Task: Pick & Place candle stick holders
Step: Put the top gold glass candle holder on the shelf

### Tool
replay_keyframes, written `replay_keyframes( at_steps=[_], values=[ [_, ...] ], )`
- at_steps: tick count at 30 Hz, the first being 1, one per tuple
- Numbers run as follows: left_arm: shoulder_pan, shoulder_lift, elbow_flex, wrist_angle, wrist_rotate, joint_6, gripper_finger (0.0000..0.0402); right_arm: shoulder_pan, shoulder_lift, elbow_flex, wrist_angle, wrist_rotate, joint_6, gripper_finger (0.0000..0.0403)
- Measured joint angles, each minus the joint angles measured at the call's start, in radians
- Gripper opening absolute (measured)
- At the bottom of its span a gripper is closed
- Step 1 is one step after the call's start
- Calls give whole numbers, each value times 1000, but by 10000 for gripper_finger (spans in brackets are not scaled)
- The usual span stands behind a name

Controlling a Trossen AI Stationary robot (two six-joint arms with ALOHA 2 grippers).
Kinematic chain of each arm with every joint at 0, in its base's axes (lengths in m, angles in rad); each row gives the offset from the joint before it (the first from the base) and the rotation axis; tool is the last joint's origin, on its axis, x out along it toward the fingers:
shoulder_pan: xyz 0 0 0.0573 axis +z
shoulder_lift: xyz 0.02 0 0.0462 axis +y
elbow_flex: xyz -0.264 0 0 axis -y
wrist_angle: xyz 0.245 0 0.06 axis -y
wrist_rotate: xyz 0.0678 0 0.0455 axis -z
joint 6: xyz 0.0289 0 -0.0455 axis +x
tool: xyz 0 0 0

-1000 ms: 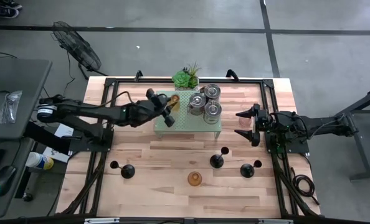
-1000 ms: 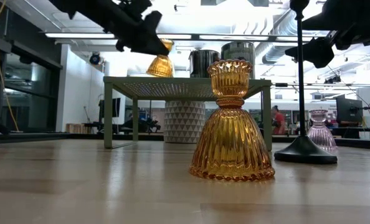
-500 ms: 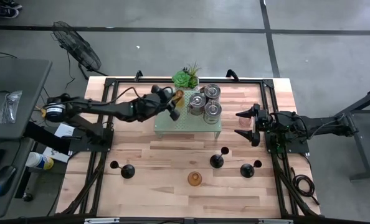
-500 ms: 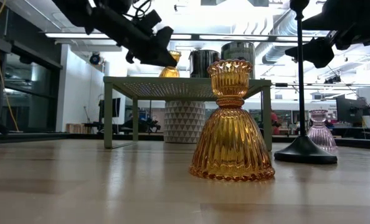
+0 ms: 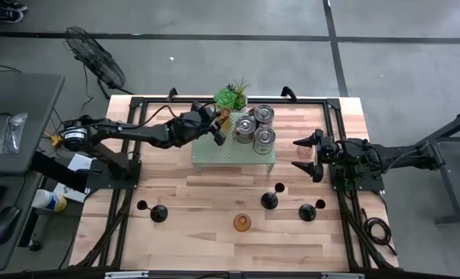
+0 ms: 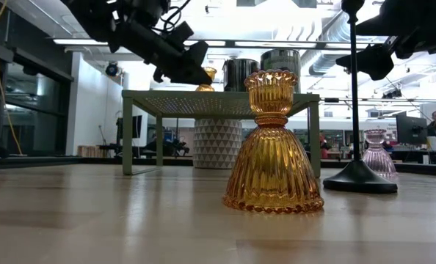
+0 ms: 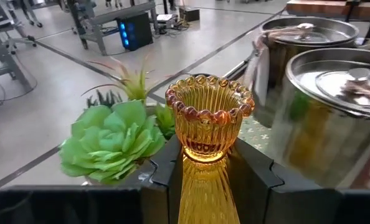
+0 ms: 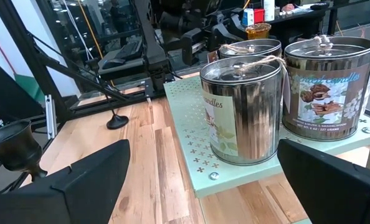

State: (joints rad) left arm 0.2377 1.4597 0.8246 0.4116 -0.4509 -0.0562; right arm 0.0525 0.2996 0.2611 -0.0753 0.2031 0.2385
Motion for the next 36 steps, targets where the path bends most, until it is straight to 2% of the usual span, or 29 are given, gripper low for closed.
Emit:
replay_keyframes(
  at_steps=[12, 17, 22, 36],
  values=[
    [13, 2, 0, 9, 24, 0, 97, 0, 0, 0, 0, 0, 0, 400],
    [11, 42, 0, 60, 31, 0, 97, 0, 0, 0, 0, 0, 0, 400],
    [11, 56, 8, 65, -1, 0, 97, 0, 0, 0, 0, 0, 0, 400],
    [11, 57, 16, 56, -7, 0, 97, 0, 0, 0, 0, 0, 0, 400]
  ],
)
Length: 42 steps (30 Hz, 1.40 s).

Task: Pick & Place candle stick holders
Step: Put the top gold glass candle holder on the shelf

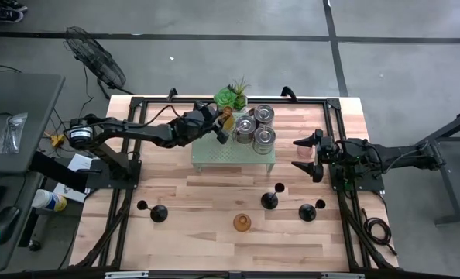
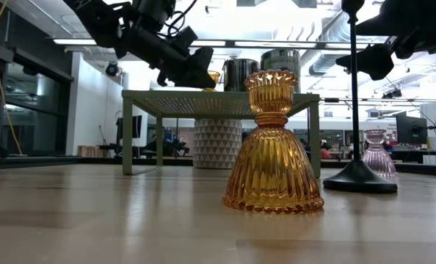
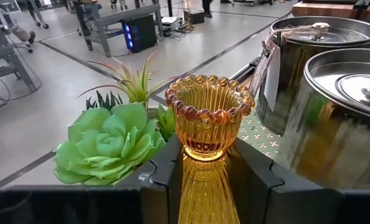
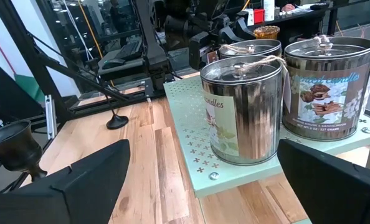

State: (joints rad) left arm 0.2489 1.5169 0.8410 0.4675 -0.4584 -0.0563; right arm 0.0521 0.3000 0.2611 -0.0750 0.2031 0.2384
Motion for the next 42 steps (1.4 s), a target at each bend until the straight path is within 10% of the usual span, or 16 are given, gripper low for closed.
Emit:
replay_keyframes(
  at_steps=[42],
  values=[
    [0, 38, 3, 42, -32, -98, 97, 0, 0, 0, 0, 0, 0, 400]
  ],
)
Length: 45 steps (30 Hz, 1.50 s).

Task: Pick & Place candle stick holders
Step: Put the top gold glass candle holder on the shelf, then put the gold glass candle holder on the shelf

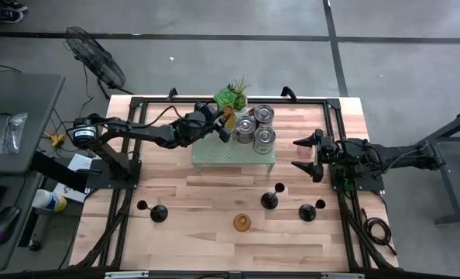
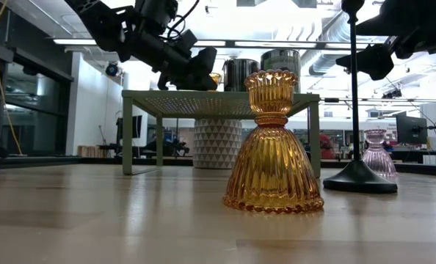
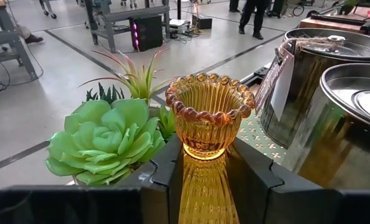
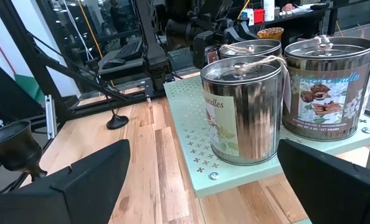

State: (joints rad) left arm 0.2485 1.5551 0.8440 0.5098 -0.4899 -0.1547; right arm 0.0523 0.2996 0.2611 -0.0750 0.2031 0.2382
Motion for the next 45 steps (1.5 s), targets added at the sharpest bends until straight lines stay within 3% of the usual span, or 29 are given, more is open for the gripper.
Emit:
replay_keyframes(
  at_steps=[7, 23, 26, 32, 45],
  values=[
    [0, 0, 0, -1, 0, 1, 109, 0, 0, 0, 0, 0, 0, 400],
    [-2, 1, -3, 11, 0, 0, 215, 0, 0, 0, 0, 0, 0, 400],
    [-16, -13, -3, 12, -13, 63, 235, 0, 0, 0, 0, 0, 0, 400],
    [-68, -73, -3, -20, -92, 200, 260, 0, 0, 0, 0, 0, 0, 400],
    [-274, -324, -133, -124, -168, 207, 262, 0, 0, 0, 0, 0, 0, 400]
  ],
)
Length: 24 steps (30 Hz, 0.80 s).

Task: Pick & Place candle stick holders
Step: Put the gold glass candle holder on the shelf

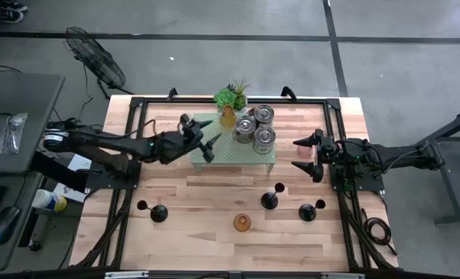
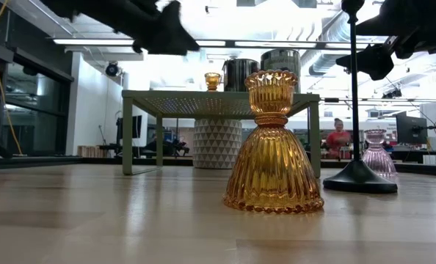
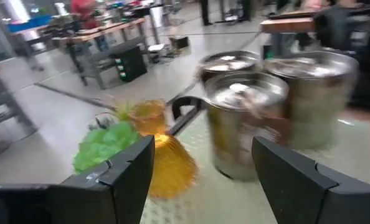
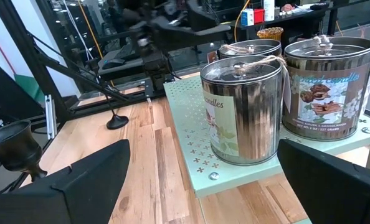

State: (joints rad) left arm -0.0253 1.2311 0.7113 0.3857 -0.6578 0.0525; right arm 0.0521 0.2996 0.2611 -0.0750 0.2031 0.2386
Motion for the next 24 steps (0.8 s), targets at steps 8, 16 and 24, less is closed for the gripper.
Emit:
replay_keyframes(
  at_steps=[8, 16, 24],
  values=[
    [-141, -73, -29, -38, 108, 0, 262, 0, 0, 0, 0, 0, 0, 400],
    [-264, -73, -26, -34, 159, -43, 262, 0, 0, 0, -1, 0, 0, 400],
    [-378, -73, -25, 24, 181, -50, 262, 0, 0, 0, -1, 0, 0, 400]
  ],
)
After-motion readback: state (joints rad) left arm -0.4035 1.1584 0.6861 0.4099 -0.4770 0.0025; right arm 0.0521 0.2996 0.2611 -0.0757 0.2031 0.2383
